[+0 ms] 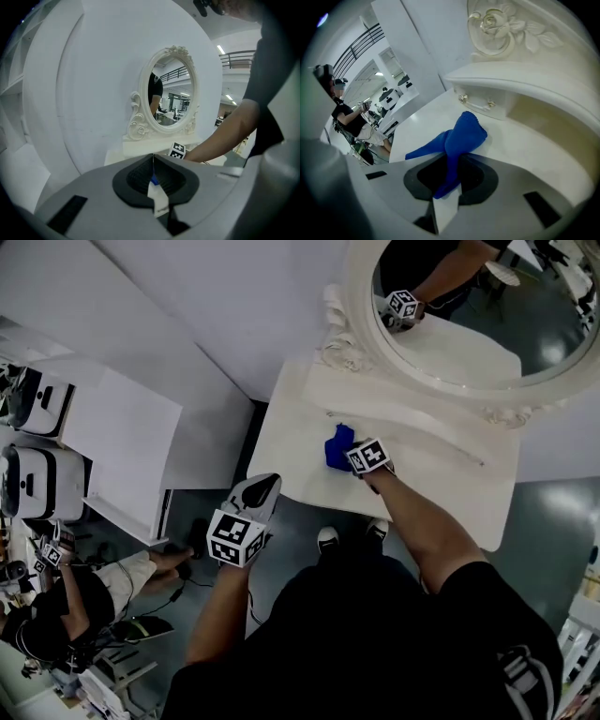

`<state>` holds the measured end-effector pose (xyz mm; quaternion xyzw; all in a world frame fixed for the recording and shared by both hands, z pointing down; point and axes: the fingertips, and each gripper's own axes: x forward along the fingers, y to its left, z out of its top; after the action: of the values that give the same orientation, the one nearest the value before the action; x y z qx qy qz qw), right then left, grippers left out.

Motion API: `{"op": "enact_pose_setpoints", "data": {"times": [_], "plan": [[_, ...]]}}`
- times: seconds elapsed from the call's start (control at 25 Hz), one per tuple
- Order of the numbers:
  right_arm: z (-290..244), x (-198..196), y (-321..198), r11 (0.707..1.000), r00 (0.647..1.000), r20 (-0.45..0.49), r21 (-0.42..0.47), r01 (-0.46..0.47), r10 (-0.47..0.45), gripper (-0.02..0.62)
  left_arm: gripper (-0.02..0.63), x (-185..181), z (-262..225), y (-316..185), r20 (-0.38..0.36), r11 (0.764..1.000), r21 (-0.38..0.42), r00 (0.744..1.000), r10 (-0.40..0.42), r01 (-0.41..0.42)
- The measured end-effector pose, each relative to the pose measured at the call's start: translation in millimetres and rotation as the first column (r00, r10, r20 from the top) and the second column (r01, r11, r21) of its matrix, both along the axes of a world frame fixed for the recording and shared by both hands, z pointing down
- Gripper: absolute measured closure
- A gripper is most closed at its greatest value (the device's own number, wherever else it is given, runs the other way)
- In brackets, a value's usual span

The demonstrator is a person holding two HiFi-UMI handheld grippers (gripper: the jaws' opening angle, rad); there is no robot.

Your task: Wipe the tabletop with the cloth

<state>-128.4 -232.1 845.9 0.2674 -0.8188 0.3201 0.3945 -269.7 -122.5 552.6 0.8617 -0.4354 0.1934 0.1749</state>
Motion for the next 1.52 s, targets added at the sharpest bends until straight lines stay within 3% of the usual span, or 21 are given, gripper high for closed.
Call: {"op": "enact_pose_setpoints", "data": {"times": [0.32, 0.64, 1.08, 1.52], "plan": [[-1.3, 107.0, 6.6, 0.986, 0.985, -0.034, 0.012, -0.169, 0.169, 0.540, 0.592, 66.5, -1.3, -13.2, -0.009, 0.991, 0.005, 0.991, 0.136, -0.136], [-0.5, 216.4, 25.5, 0.947, 0.947, -0.041, 0.012, -0.320, 0.320, 0.540, 0.592, 131.5, -1.5, -21.5, -0.008, 0.968, 0.000, 0.968, 0.252, -0.252], [-2.1, 346.7, 58.4, 0.853, 0.852, -0.039, 0.011, -0.522, 0.522, 0.540, 0.592, 217.5, 3.1, -29.3, -0.011, 0.915, -0.020, 0.915, 0.403, -0.403], [-3.4, 466.1, 110.5, 0.716, 0.715, -0.049, 0.009, -0.698, 0.698, 0.538, 0.592, 294.7, 8.4, -28.5, -0.017, 0.857, -0.029, 0.858, 0.514, -0.514]]}}
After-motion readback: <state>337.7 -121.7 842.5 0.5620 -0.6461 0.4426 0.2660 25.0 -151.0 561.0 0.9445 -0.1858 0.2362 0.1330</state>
